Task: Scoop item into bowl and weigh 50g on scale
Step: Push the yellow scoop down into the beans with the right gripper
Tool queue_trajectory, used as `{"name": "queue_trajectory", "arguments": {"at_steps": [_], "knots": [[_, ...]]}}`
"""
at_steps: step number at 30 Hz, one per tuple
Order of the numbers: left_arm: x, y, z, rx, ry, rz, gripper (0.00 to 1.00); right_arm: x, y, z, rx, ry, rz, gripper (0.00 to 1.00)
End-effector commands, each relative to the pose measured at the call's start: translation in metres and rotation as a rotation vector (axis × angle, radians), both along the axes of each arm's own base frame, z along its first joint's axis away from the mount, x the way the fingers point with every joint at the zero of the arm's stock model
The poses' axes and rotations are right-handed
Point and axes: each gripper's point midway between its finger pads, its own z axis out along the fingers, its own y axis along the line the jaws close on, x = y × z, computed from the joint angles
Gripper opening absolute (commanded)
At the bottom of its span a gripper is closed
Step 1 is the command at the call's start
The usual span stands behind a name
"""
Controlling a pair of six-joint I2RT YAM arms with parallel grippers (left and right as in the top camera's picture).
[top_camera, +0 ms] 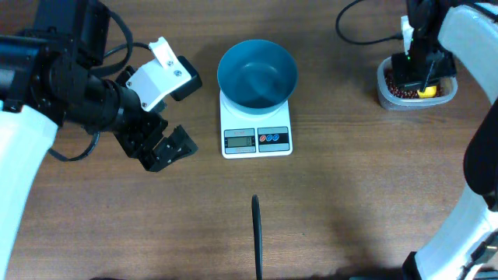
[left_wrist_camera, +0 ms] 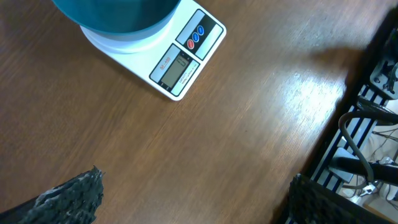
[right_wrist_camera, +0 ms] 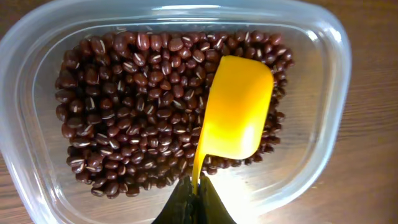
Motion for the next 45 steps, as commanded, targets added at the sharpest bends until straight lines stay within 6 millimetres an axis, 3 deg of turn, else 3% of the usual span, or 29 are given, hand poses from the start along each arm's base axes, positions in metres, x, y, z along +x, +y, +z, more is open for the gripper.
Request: {"name": "queue_trajectory", "arguments": {"at_steps": [1, 7, 10, 14, 20, 28, 38, 45], "knots": [[-0.002, -0.003, 0.011, -0.018, -0.04, -0.025, 0.99, -0.009, 0.001, -0.016, 0.119, 0.019, -0.058, 0.04], [-0.001, -0.003, 0.011, -0.018, -0.04, -0.025, 0.99, -0.018, 0.0, -0.016, 0.148, 0.049, -0.072, 0.04], [-0.001, -0.003, 0.011, -0.018, -0.04, -0.025, 0.99, -0.022, 0.001, -0.006, 0.152, 0.073, -0.074, 0.04], [-0.001, -0.003, 0.011, -0.018, -0.04, -0.025, 0.99, -0.013, 0.0, 0.01, 0.153, 0.047, -0.072, 0.04], [-0.002, -0.003, 0.011, -0.018, -0.04, -0.025, 0.99, -0.005, 0.008, 0.01, 0.251, 0.005, -0.078, 0.04], [-0.002, -0.003, 0.011, -0.018, -0.04, -0.025, 0.99, -0.007, -0.007, 0.013, 0.487, -0.063, -0.182, 0.04], [-0.001, -0.003, 0.011, -0.018, -0.04, -0.025, 0.99, -0.014, -0.031, 0.012, 0.468, -0.074, -0.281, 0.04], [-0.001, -0.003, 0.011, -0.018, -0.04, -0.025, 0.99, -0.011, -0.03, 0.011, 0.474, -0.084, -0.285, 0.04]]}}
